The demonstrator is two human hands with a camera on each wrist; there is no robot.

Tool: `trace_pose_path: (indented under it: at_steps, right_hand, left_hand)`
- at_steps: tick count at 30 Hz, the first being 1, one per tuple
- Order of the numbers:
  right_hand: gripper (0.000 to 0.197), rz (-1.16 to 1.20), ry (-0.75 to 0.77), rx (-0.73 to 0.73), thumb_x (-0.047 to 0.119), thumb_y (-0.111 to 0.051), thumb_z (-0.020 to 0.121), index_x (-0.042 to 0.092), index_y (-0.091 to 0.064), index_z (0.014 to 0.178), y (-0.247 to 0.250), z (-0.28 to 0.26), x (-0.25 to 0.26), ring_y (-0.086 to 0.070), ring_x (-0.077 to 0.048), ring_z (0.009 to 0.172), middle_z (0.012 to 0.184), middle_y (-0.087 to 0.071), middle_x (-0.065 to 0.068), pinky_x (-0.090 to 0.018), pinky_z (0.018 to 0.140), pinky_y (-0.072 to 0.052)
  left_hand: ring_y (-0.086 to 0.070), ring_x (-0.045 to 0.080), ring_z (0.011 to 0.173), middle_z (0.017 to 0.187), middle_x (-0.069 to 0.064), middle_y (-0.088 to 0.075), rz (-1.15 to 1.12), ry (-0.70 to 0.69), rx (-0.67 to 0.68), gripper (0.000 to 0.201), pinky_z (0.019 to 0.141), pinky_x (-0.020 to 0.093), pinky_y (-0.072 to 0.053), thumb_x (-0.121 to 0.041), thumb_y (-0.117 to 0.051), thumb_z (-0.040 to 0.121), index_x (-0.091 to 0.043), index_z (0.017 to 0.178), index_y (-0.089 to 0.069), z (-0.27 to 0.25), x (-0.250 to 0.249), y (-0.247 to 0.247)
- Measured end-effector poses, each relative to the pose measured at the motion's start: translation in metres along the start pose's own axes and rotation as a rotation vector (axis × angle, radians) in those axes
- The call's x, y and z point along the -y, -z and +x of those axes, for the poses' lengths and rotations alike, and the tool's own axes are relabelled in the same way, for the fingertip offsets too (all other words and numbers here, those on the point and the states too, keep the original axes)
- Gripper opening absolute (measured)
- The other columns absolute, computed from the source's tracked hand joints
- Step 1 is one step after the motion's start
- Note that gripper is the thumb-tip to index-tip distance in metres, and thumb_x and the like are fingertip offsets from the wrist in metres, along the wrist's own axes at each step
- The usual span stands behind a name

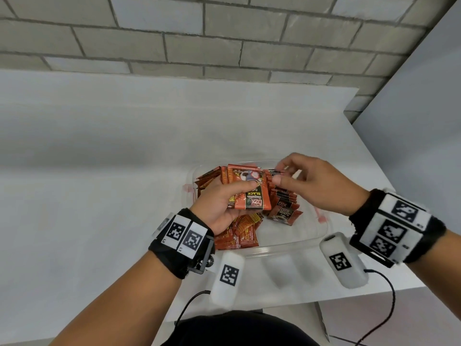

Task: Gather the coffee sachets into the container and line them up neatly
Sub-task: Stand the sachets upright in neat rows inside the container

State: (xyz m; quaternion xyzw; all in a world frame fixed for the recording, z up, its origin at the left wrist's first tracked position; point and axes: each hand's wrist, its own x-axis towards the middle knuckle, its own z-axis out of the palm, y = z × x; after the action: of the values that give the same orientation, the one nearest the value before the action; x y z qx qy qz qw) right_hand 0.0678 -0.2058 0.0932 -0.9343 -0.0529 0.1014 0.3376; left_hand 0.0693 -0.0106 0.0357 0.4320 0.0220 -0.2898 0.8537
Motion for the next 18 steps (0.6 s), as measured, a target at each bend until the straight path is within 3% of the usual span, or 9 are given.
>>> trace_pose_path:
  at_steps: [3, 6, 10, 13, 15, 18]
  right_hand:
    - [0.044, 0.104, 0.029, 0.061, 0.051, -0.063, 0.075, 0.036, -0.053, 0.115, -0.003, -0.005, 0.022, -0.06, 0.001, 0.073, 0.094, -0.062, 0.013, -0.017, 0.067, -0.046]
    - [0.044, 0.229, -0.001, 0.082, 0.034, -0.071, 0.078, 0.032, -0.051, 0.117, -0.005, -0.005, 0.026, -0.068, -0.012, 0.08, 0.091, -0.069, 0.005, -0.028, 0.075, -0.054]
    - [0.041, 0.403, -0.105, 0.049, 0.026, -0.077, 0.075, 0.021, -0.051, 0.107, -0.008, -0.007, 0.025, -0.064, -0.015, 0.064, 0.076, -0.069, -0.003, -0.033, 0.066, -0.053]
    - [0.04, 0.416, -0.134, 0.108, 0.023, -0.079, 0.072, 0.018, -0.051, 0.1, -0.014, -0.009, 0.025, -0.064, -0.024, 0.064, 0.07, -0.067, -0.006, -0.048, 0.071, -0.055]
    - [0.034, 0.426, -0.104, 0.124, 0.014, -0.077, 0.075, 0.018, -0.053, 0.099, -0.015, -0.01, 0.026, -0.063, -0.024, 0.062, 0.067, -0.064, -0.004, -0.052, 0.072, -0.055]
    - [0.032, 0.388, -0.052, 0.066, 0.008, -0.07, 0.082, 0.027, -0.059, 0.106, -0.012, -0.008, 0.027, -0.061, -0.022, 0.067, 0.073, -0.062, -0.002, -0.05, 0.075, -0.054]
  left_hand:
    - [-0.068, 0.024, 0.085, 0.096, 0.01, -0.069, 0.009, 0.021, 0.055, 0.041, 0.074, 0.041, -0.056, -0.008, -0.065, 0.076, -0.011, 0.116, -0.06, 0.001, 0.001, -0.003]
    - [-0.069, 0.024, 0.085, 0.097, 0.009, -0.07, -0.017, 0.015, 0.08, 0.04, 0.072, 0.038, -0.057, -0.013, -0.062, 0.079, -0.013, 0.118, -0.058, 0.0, 0.001, -0.004]
    - [-0.069, 0.027, 0.087, 0.103, 0.013, -0.069, -0.061, -0.039, 0.016, 0.042, 0.063, 0.037, -0.058, -0.015, -0.065, 0.078, -0.01, 0.119, -0.059, 0.0, 0.001, -0.003]
    - [-0.068, 0.029, 0.091, 0.106, 0.015, -0.068, -0.066, -0.057, 0.007, 0.036, 0.072, 0.042, -0.059, -0.014, -0.068, 0.079, -0.012, 0.114, -0.062, 0.001, 0.001, -0.003]
    - [-0.068, 0.028, 0.09, 0.104, 0.013, -0.069, -0.029, -0.055, 0.023, 0.033, 0.074, 0.042, -0.057, -0.02, -0.072, 0.077, -0.014, 0.108, -0.065, 0.001, 0.002, -0.003]
    - [-0.068, 0.026, 0.092, 0.104, 0.014, -0.07, 0.009, -0.046, 0.026, 0.055, 0.072, 0.038, -0.059, -0.038, -0.086, 0.06, -0.014, 0.106, -0.067, 0.001, 0.001, -0.002]
